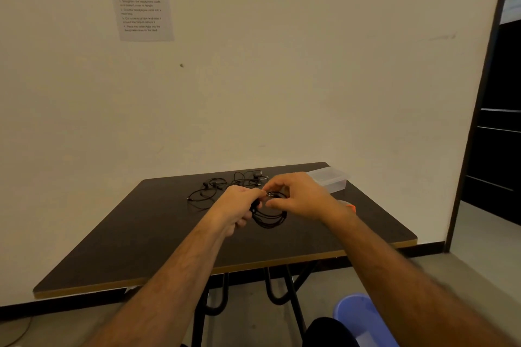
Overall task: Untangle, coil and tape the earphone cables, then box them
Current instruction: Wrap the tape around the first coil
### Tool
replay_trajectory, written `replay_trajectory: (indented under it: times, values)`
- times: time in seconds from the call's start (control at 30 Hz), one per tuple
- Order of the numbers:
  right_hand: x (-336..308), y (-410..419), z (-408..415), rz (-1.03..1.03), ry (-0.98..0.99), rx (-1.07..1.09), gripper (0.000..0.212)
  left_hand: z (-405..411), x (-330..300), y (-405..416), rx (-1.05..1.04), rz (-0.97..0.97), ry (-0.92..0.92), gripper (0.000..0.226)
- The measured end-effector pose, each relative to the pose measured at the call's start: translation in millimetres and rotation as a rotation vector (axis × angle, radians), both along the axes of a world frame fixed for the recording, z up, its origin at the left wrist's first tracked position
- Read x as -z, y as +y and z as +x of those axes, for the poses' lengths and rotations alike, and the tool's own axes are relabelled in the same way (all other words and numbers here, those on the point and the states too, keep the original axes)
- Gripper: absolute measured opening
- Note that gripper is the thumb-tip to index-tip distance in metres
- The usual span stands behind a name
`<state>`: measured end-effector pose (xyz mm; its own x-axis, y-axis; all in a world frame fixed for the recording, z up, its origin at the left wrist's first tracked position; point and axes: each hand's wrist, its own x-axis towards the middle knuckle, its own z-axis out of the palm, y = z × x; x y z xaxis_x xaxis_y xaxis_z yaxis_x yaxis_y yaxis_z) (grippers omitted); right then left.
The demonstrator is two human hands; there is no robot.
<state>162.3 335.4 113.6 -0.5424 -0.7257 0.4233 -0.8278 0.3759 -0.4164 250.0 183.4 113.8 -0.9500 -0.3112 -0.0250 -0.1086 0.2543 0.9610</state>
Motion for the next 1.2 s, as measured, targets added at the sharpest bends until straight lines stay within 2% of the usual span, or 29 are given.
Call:
replay_trajectory:
  times: [0.1,0.23,0.4,0.6,0.67,0.77,0.87,1.0,1.07,1.13,1.2]
  values:
    - [-0.1,-1.7,2.8,-0.064,0.057,0.037,0.020,0.1,0.0,2.2,0.005,0.025,-0.001,0.021]
    - [2.5,-0.9,1.1,-0.144,-0.057,0.034,0.013,-0.6,3.4,0.9,0.008,0.066,0.000,0.023]
    - [-2.6,5.2,-1.8,-0.217,-0.399,-0.019,0.009,2.8,5.9,1.1,0.068,-0.066,0.027,0.027]
    - [-1.0,11.7,-14.9,-0.152,-1.052,-0.041,0.008,4.9,9.3,2.7,0.176,-0.190,0.096,0.027]
    - [0.3,11.8,-13.4,-0.158,-1.169,-0.065,0.010,4.4,10.9,4.1,0.179,-0.240,0.151,0.022]
    - [3.8,10.9,-12.2,-0.168,-1.236,-0.116,0.003,2.2,15.0,5.0,0.147,-0.353,0.236,0.018]
    - [7.5,7.1,-11.9,-0.188,-1.143,-0.104,0.005,1.0,18.2,3.3,0.104,-0.385,0.252,0.022]
    - [6.0,3.7,-7.5,-0.283,-0.713,-0.056,0.018,0.8,17.2,-0.7,0.069,-0.304,0.201,0.025]
    - [2.8,5.7,-6.1,-0.352,-0.514,-0.023,0.018,0.8,16.1,-0.8,0.059,-0.260,0.161,0.029]
    - [-1.1,8.4,-4.6,-0.325,-0.317,-0.023,0.015,0.4,15.8,-0.8,0.046,-0.237,0.140,0.031]
    - [-3.6,9.6,-1.0,-0.212,-0.207,-0.039,0.015,0.8,14.2,0.1,0.035,-0.217,0.132,0.032]
